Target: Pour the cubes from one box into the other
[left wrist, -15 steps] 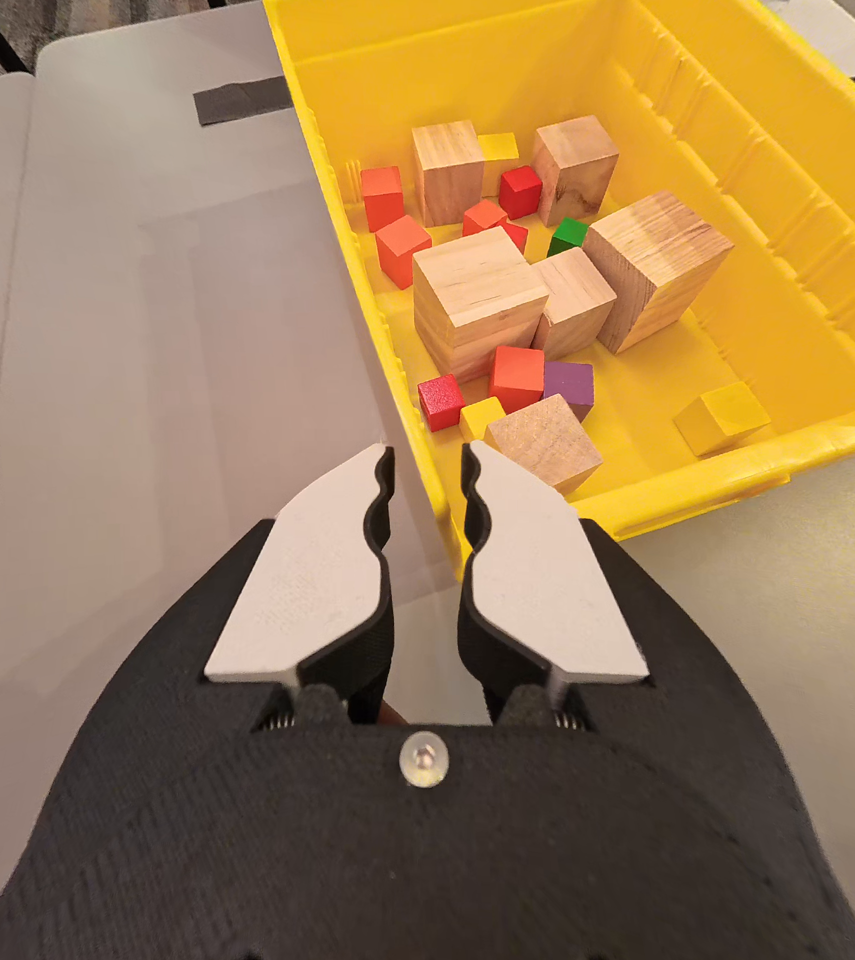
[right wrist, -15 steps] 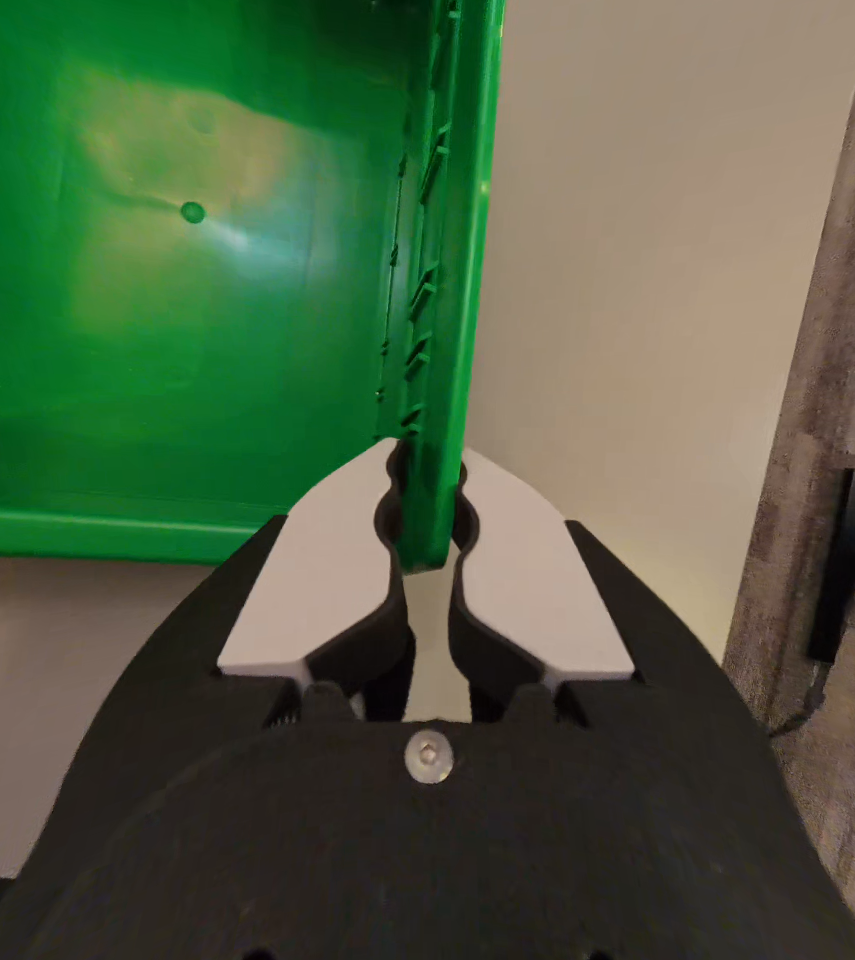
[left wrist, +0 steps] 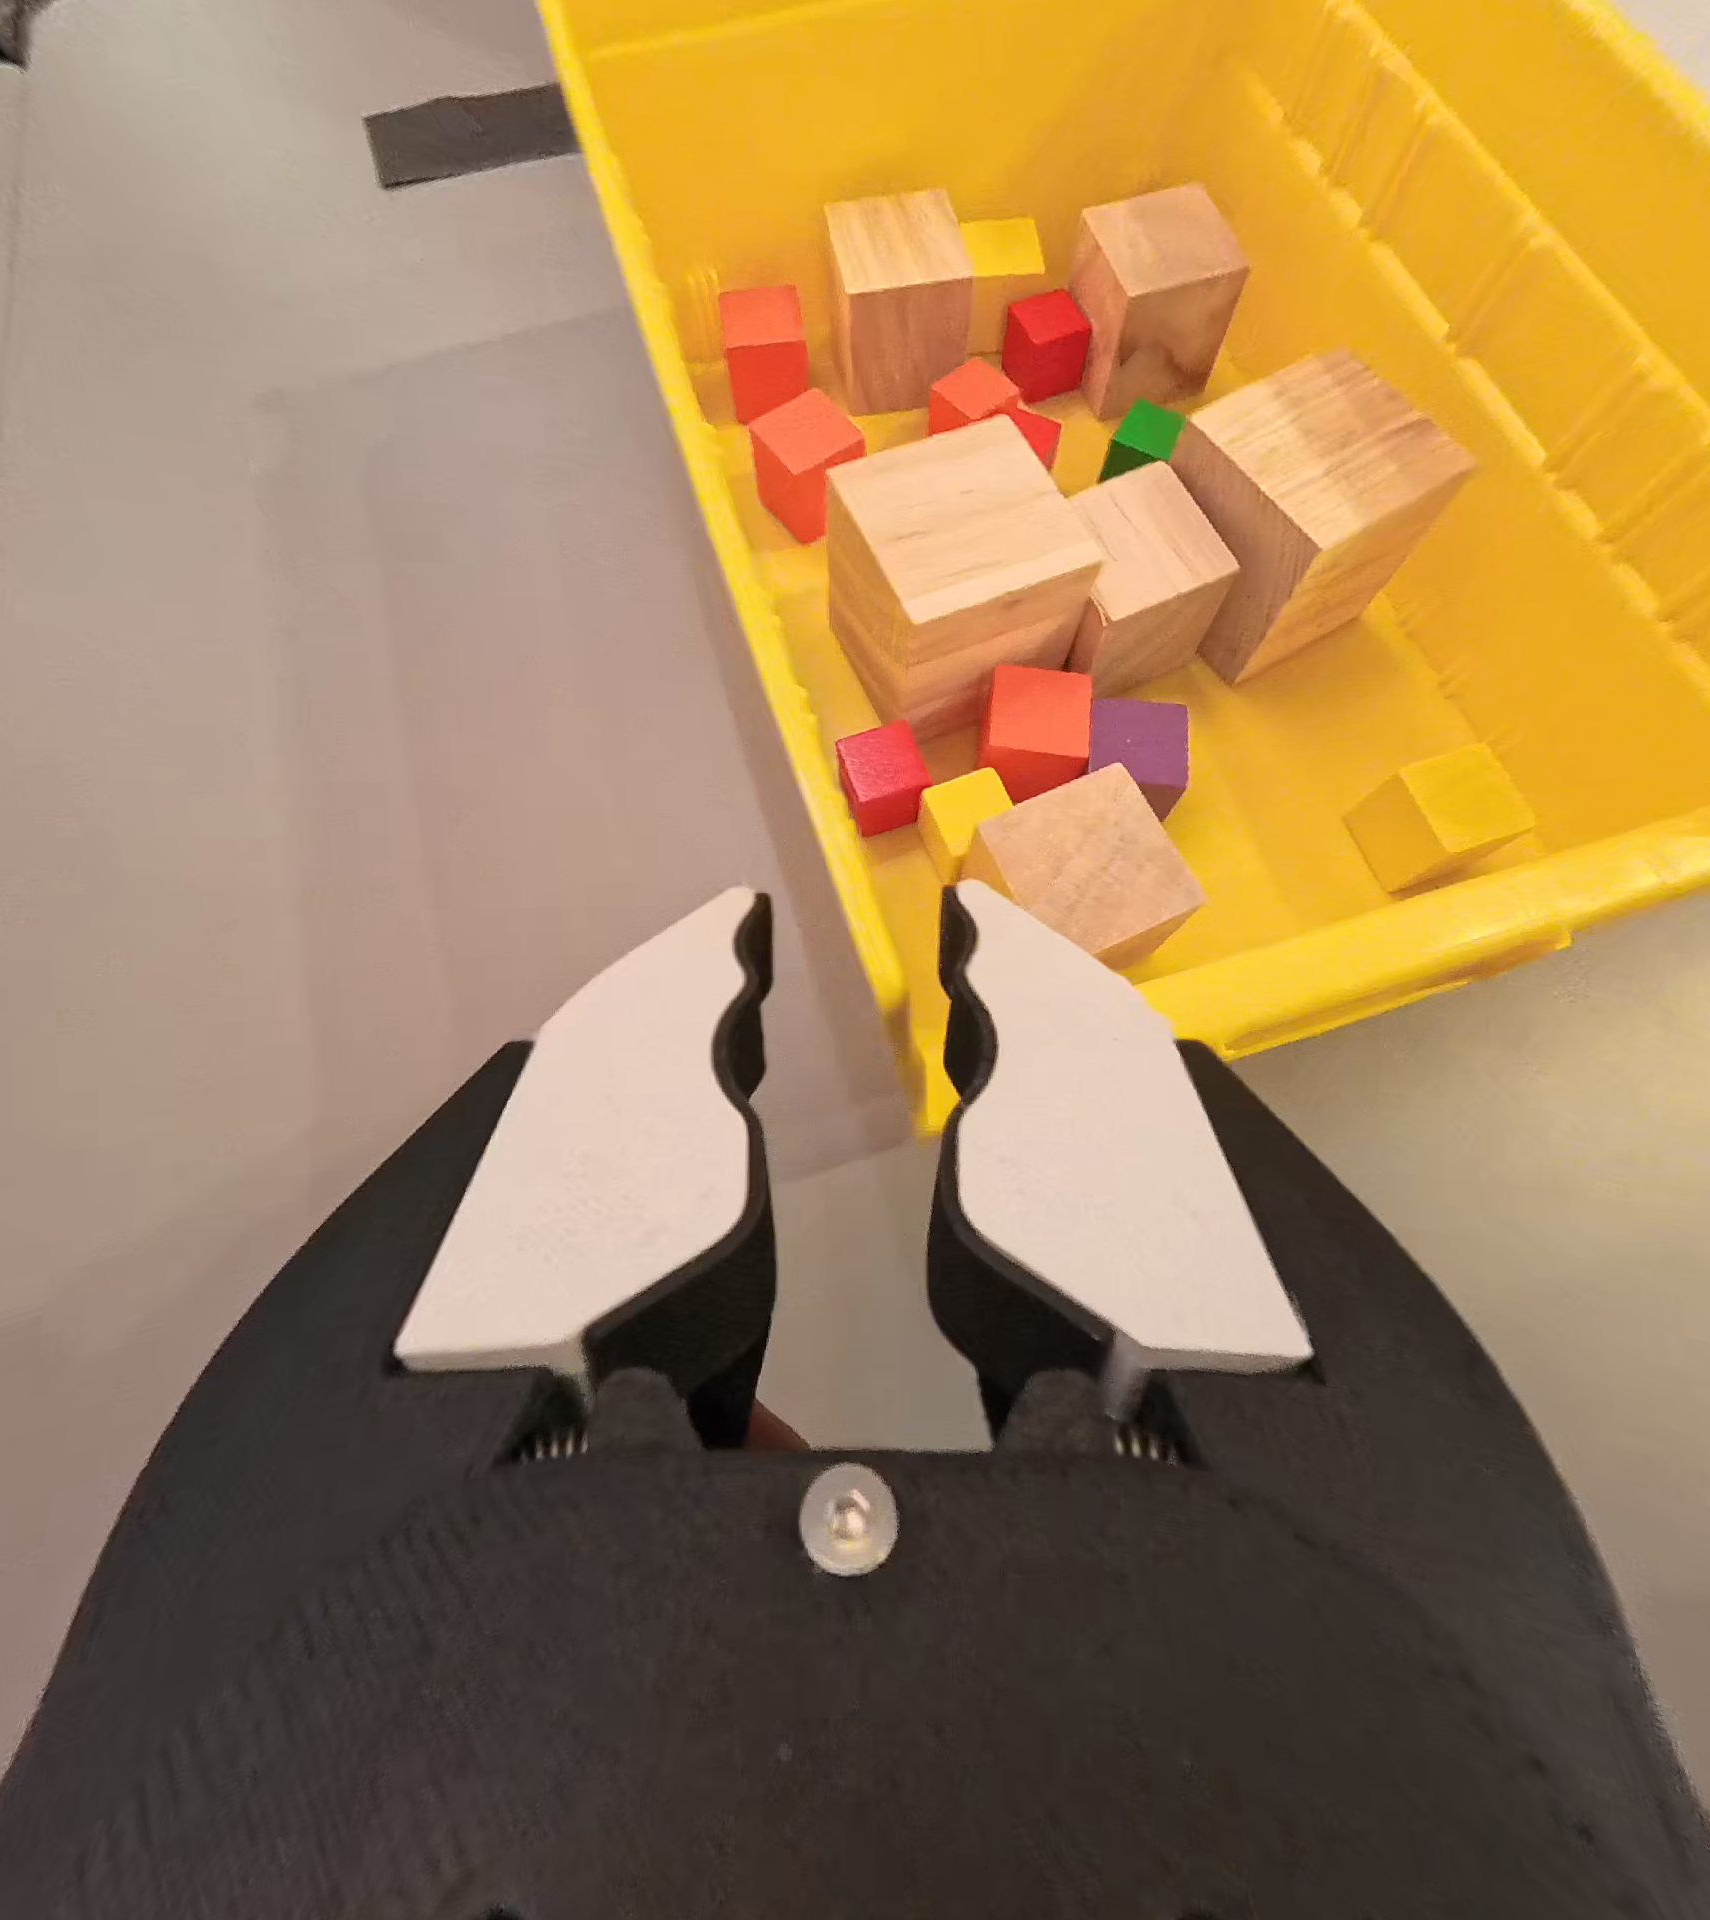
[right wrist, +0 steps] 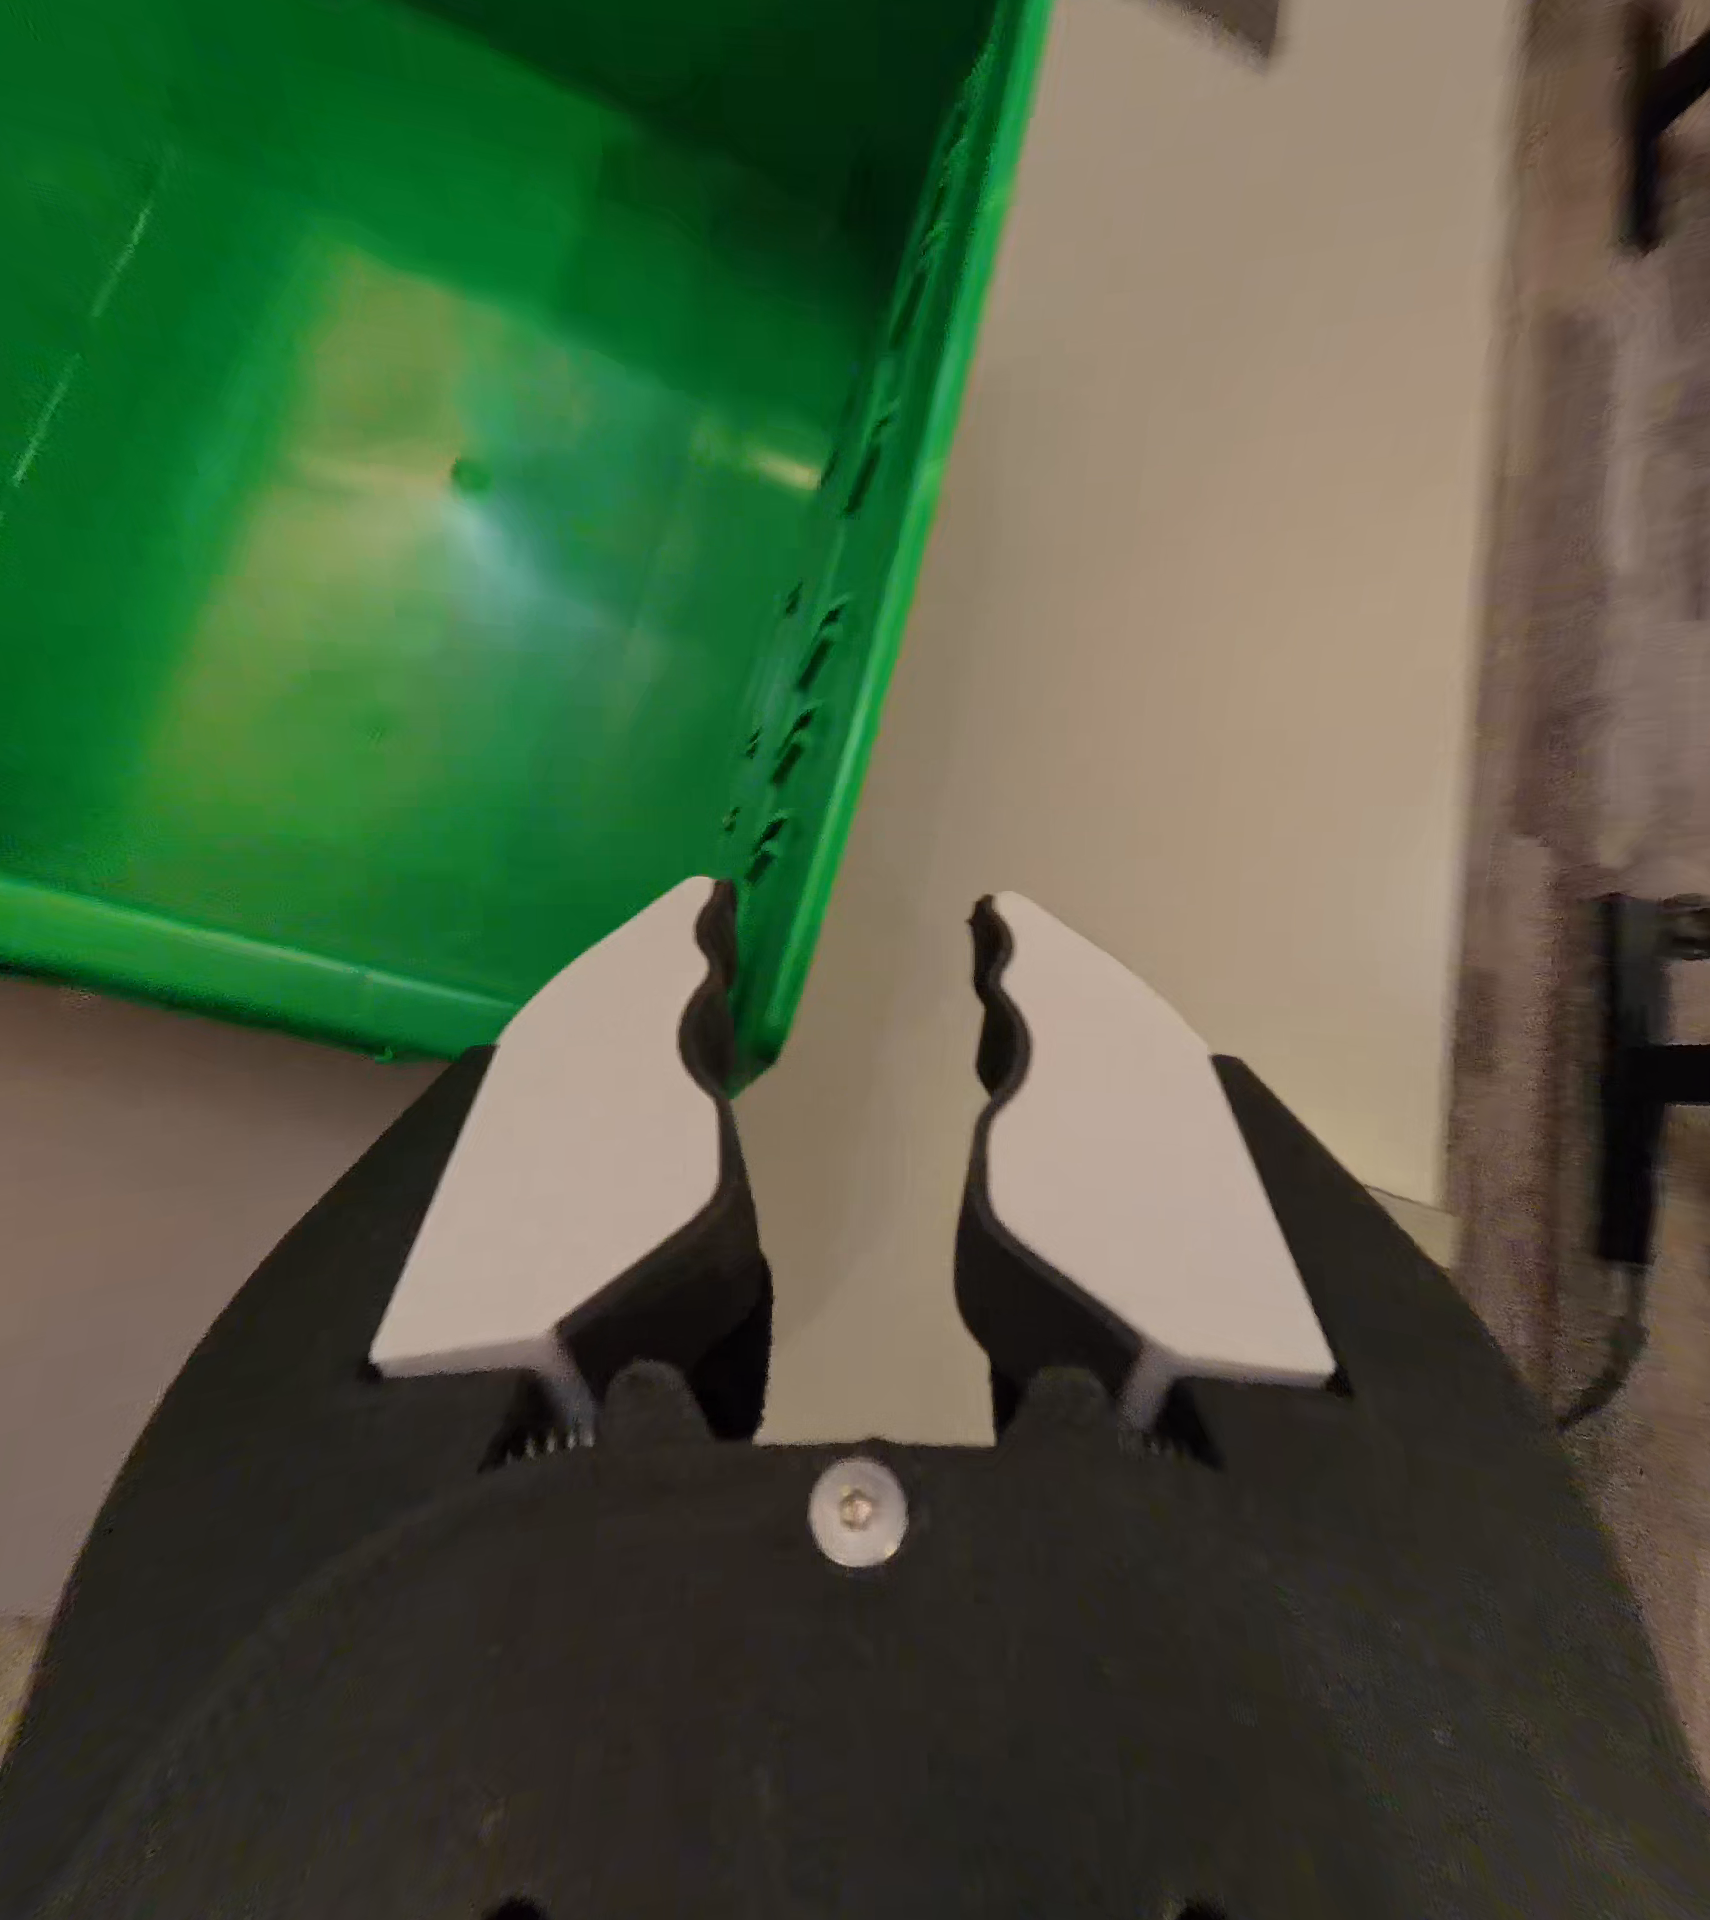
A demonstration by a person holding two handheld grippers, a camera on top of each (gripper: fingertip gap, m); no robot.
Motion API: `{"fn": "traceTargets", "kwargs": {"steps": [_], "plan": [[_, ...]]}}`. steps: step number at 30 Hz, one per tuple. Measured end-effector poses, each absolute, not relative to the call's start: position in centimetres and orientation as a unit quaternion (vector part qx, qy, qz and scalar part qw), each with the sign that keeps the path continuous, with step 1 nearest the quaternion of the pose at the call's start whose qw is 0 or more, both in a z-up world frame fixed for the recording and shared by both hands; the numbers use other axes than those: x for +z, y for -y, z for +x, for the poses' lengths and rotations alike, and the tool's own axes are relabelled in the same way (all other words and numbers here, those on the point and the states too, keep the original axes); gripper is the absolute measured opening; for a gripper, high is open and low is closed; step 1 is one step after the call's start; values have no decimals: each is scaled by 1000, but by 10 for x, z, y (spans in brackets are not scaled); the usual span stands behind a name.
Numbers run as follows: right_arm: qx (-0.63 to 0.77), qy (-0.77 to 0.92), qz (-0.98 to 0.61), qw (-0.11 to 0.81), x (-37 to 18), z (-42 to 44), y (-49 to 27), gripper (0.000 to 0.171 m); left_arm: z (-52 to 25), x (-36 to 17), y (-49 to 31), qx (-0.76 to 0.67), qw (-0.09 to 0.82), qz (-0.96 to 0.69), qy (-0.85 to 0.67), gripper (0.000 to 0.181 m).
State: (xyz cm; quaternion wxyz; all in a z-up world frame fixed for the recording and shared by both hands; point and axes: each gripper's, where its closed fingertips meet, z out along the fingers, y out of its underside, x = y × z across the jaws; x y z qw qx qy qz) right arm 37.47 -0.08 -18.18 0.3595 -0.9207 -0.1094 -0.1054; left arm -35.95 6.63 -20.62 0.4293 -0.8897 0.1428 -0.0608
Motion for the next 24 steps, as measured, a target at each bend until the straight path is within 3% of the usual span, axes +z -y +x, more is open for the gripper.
{"fn": "traceTargets", "kwargs": {"steps": [1,5,7,9,13,17,24], "plan": [[-121,113,-909,382,-165,372,0,44,-363,-201,-66,-64,432,-890,-133,36],[-123,185,-847,482,-91,306,-7,35,-380,-178,-68,-63,449,-885,-110,46],[-54,236,-815,527,-65,243,-9,26,-387,-170,-72,-61,448,-885,-107,48],[39,278,-798,532,-56,178,-11,30,-393,-166,-78,-58,441,-889,-109,49],[242,315,-792,464,-68,56,-21,50,-396,-156,-99,-73,419,-898,-109,51],[333,309,-795,401,-98,-37,-63,61,-388,-162,-124,-82,376,-914,-128,54],[324,306,-837,317,-163,-146,-134,66,-365,-183,-157,-92,302,-936,-154,58]]}}
